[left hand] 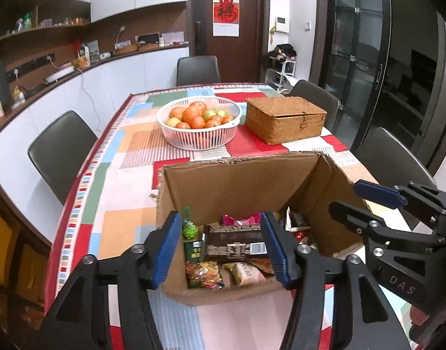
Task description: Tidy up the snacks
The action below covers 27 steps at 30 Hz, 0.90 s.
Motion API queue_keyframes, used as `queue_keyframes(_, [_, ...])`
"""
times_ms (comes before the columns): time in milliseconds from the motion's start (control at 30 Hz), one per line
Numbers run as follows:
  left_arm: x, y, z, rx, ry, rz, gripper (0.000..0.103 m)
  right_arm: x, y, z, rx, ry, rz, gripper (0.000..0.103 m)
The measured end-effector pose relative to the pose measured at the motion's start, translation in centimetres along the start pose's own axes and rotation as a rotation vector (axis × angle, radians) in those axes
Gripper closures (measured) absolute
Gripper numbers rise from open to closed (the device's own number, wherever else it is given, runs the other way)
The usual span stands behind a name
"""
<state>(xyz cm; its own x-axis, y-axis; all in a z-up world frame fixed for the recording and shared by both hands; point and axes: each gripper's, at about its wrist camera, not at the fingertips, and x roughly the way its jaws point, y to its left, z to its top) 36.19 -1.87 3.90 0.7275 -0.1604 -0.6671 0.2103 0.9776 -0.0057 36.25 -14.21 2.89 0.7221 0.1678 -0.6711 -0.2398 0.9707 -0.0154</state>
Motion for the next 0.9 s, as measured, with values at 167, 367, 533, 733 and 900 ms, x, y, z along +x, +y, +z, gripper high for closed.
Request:
queue_keyframes(167, [-2.7, -0.5, -1.3, 0.017, -0.048, 0.039, 0.036, -1.9, 0.5, -1.1, -0.007, -0.028, -0.007, 0.051])
queue_keyframes(367, [-7.0, -1.2, -3.7, 0.007, -0.113, 0.051, 0.025, -6.0, 1.2, -3.2, -0.011, -0.100, -0.025, 0.042])
queue_keyframes(533, [-10.5, -1.9, -6.4, 0.007, -0.153, 0.056, 0.018, -9.7, 2.0, -5.5, -0.008, -0.154, -0.054, 0.031])
queue_keyframes(733, [-14.0, -2.6, -9.5, 0.010, -0.183, 0.066, 0.012, -13.7, 2.9, -8.9, 0.023, -0.204, -0.081, 0.022])
queue_keyframes(900, [-16.8, -3.1, -11.8, 0.007, -0.221, 0.077, 0.003, -16.2, 3.6, -11.5, 0.047, -0.224, -0.084, 0.019])
